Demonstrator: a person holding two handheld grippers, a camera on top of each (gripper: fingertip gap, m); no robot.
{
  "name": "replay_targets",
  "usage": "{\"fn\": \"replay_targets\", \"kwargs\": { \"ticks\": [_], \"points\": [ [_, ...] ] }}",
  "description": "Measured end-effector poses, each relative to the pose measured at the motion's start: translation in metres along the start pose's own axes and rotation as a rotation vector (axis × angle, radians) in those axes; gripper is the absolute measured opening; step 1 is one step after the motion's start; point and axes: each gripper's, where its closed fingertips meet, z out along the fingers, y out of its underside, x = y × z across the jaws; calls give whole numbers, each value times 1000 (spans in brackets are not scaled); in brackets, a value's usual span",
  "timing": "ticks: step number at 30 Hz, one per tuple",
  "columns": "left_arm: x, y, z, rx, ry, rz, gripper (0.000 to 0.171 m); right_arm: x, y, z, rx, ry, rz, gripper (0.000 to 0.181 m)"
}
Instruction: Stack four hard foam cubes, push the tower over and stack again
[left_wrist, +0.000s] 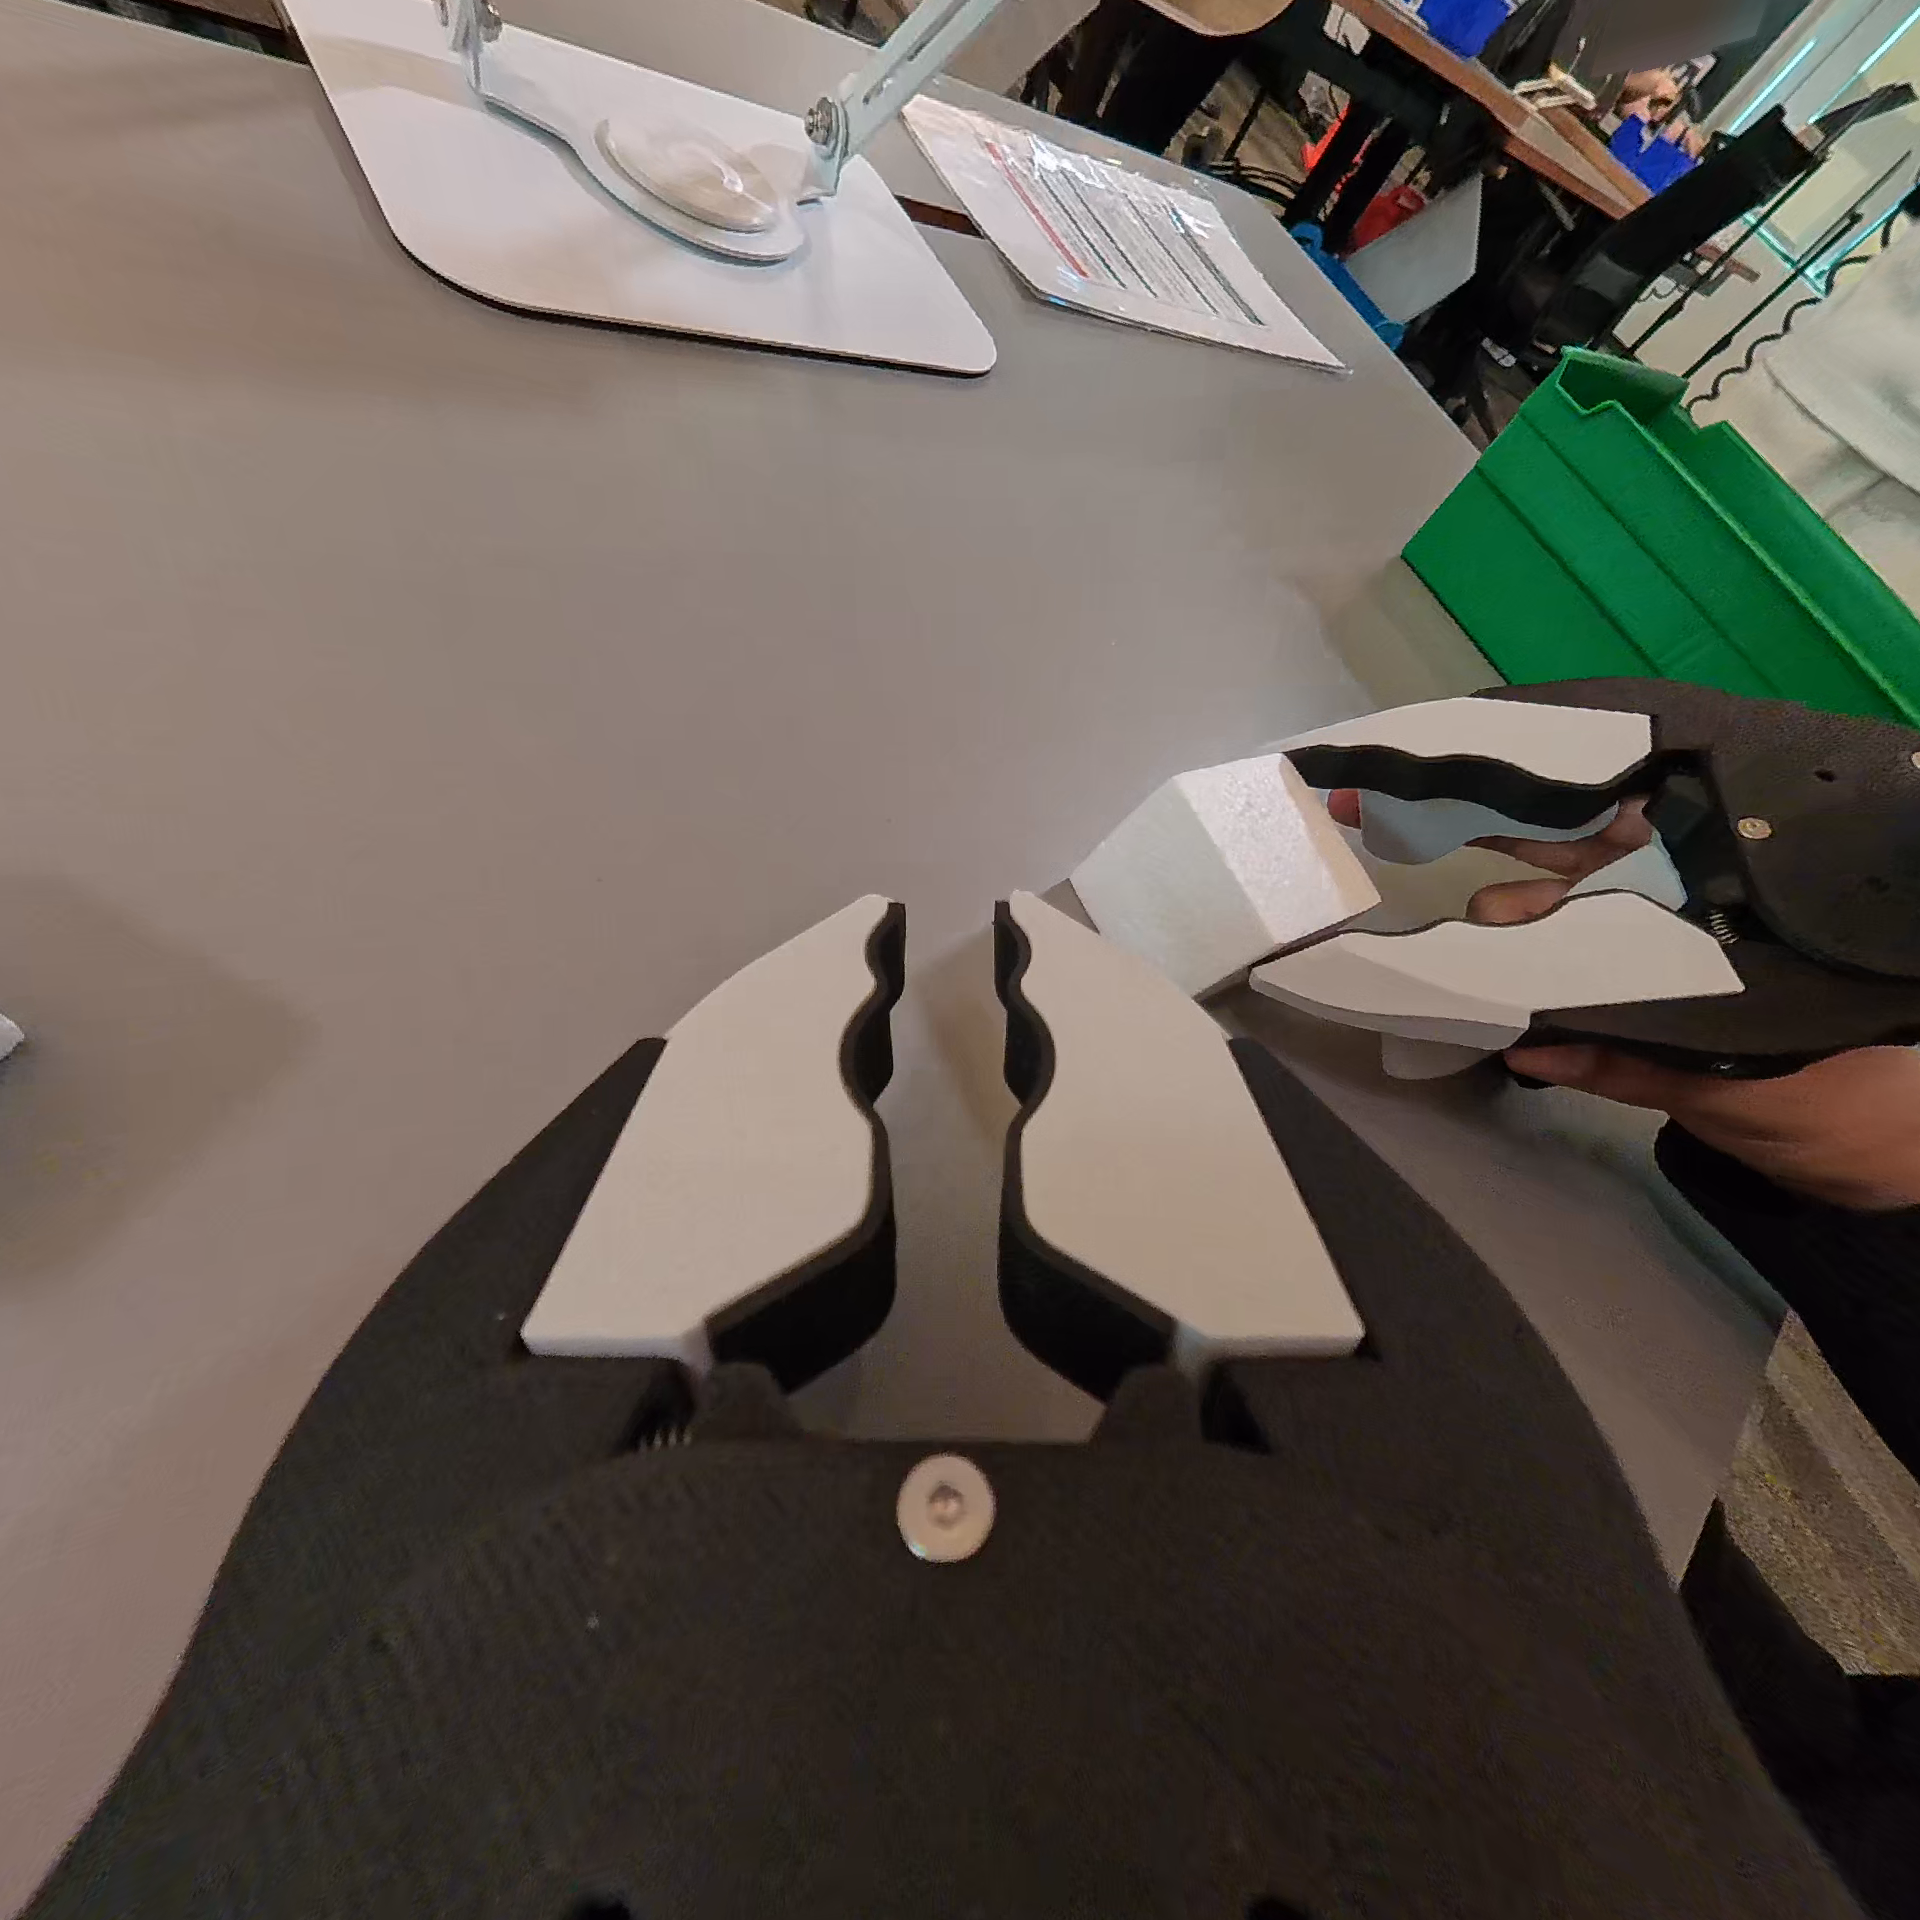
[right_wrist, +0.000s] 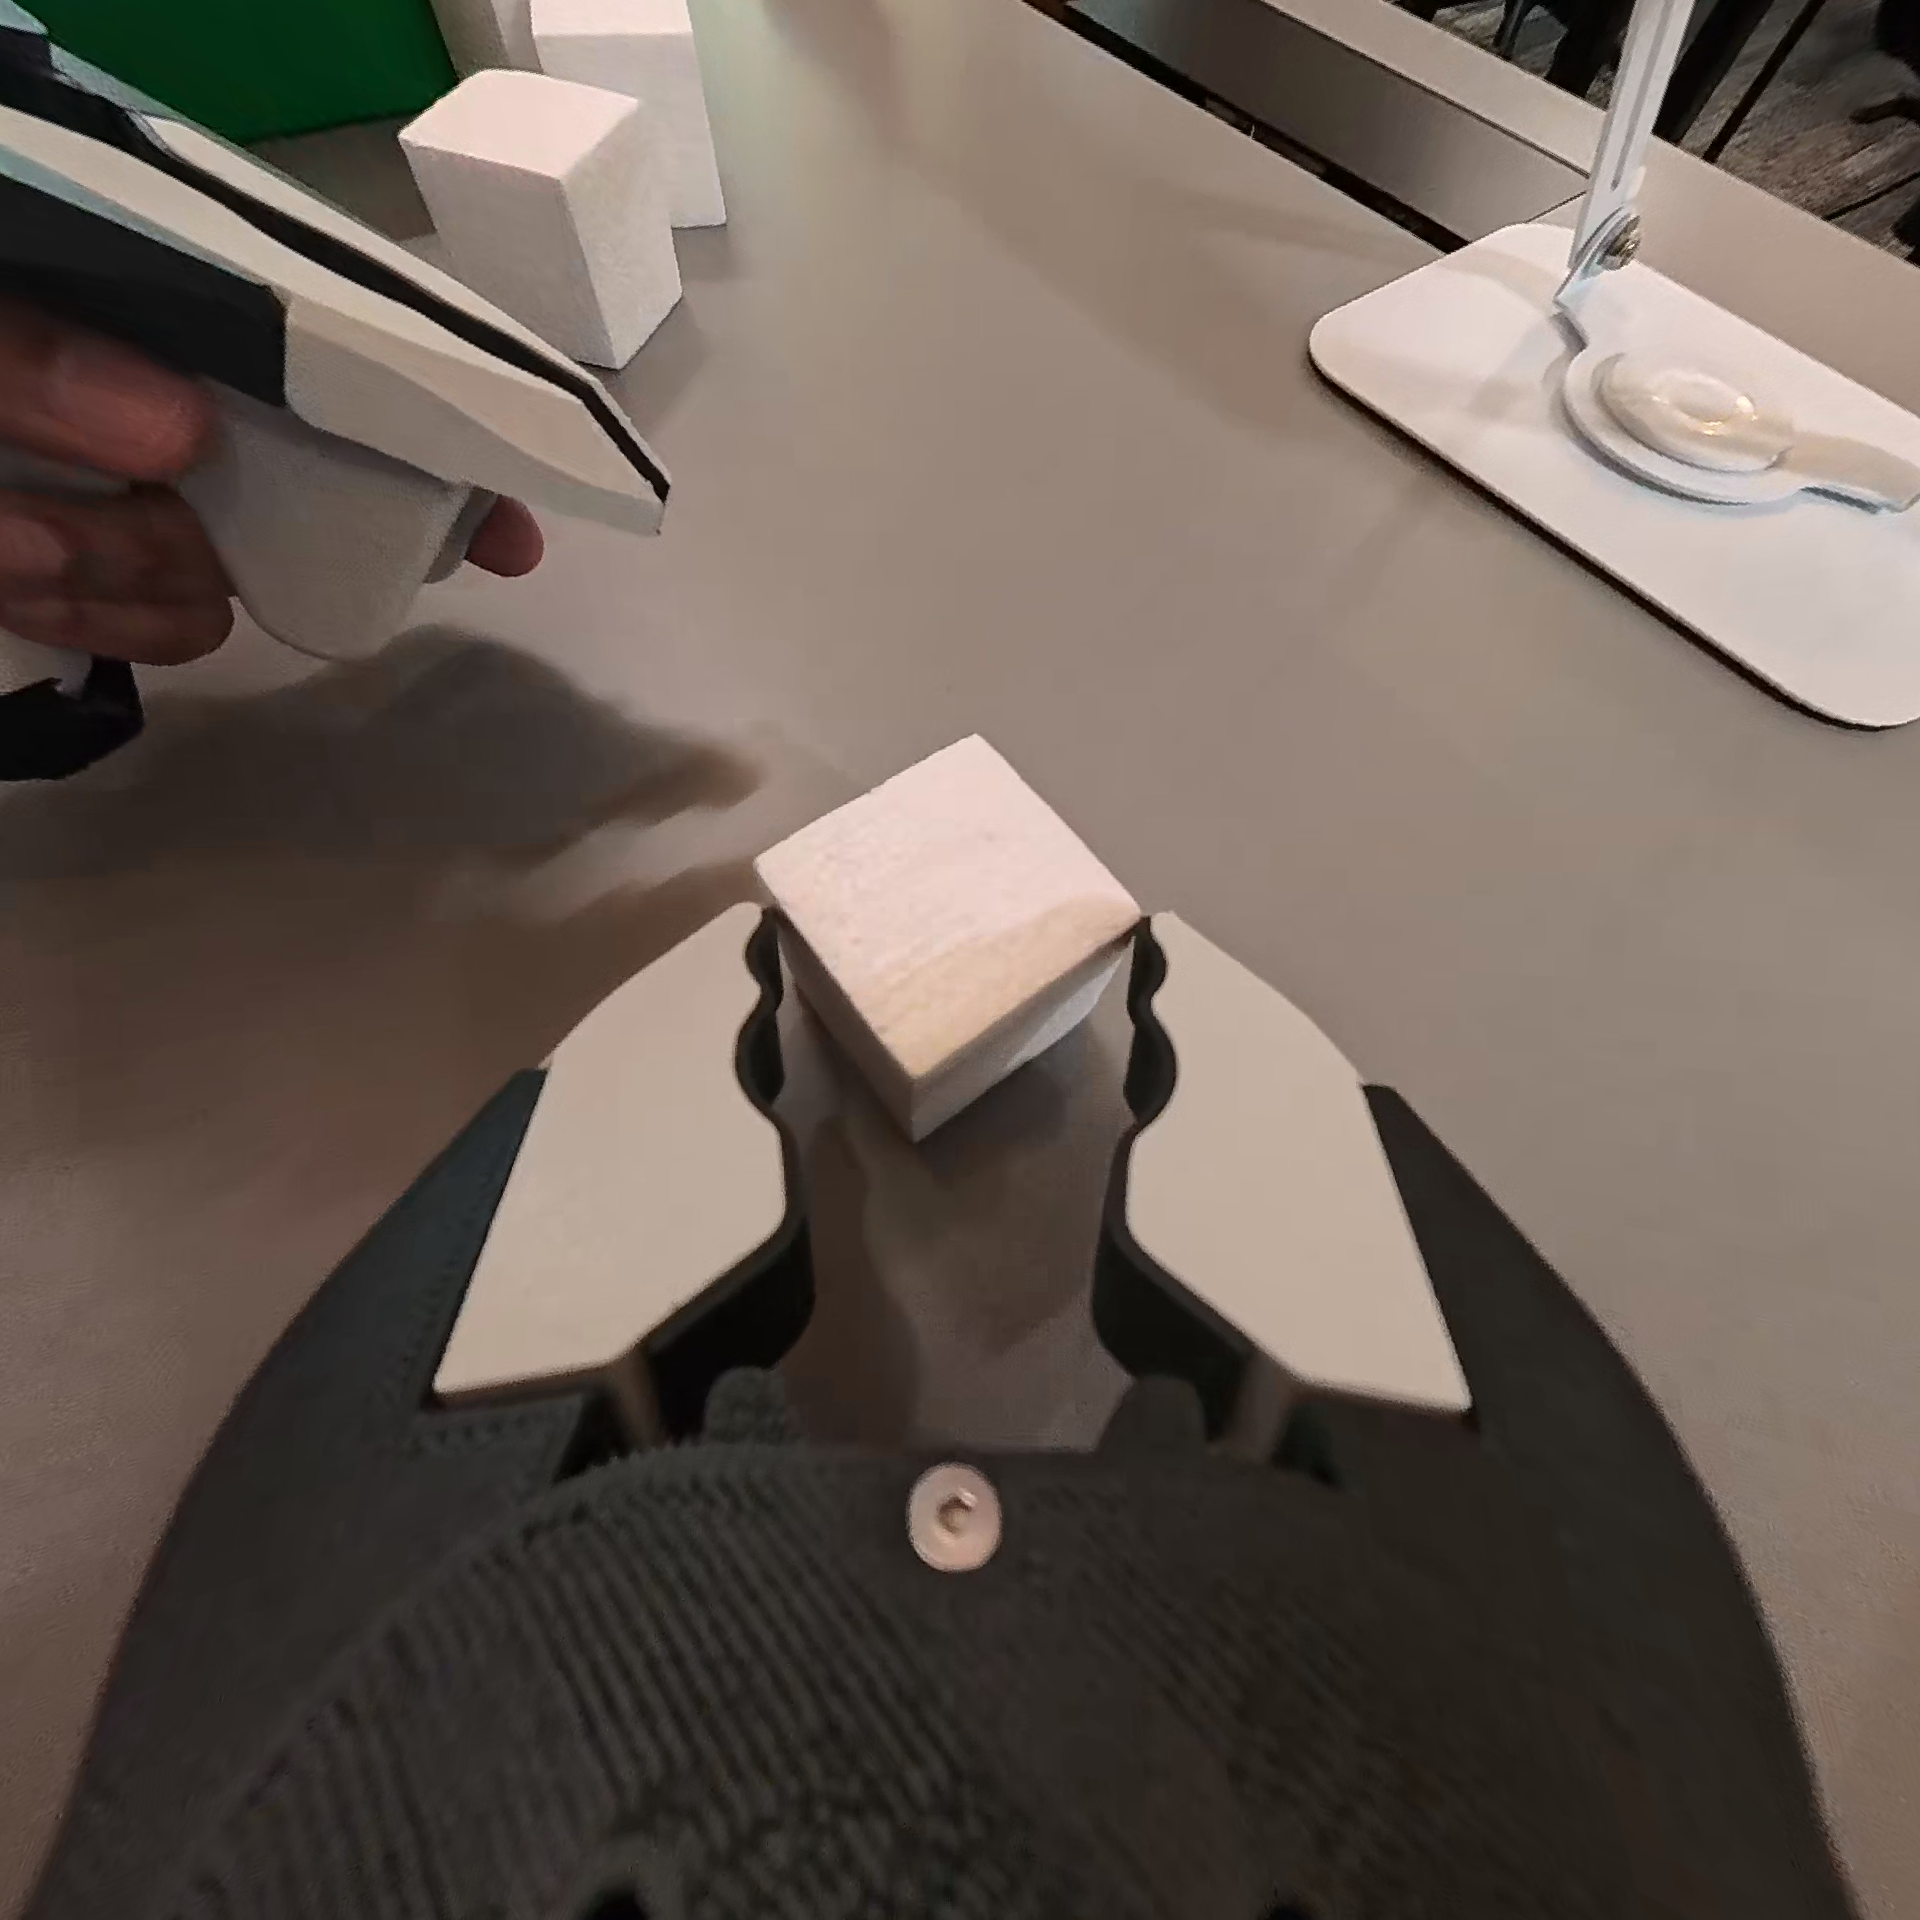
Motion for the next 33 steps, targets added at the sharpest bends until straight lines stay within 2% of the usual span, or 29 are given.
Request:
{"fn": "replay_targets", "kwargs": {
  "ticks": [33],
  "points": [
    [-1,2,0,-17,-32,56,18,4,4,1,-27,12,11,83]
  ]
}}
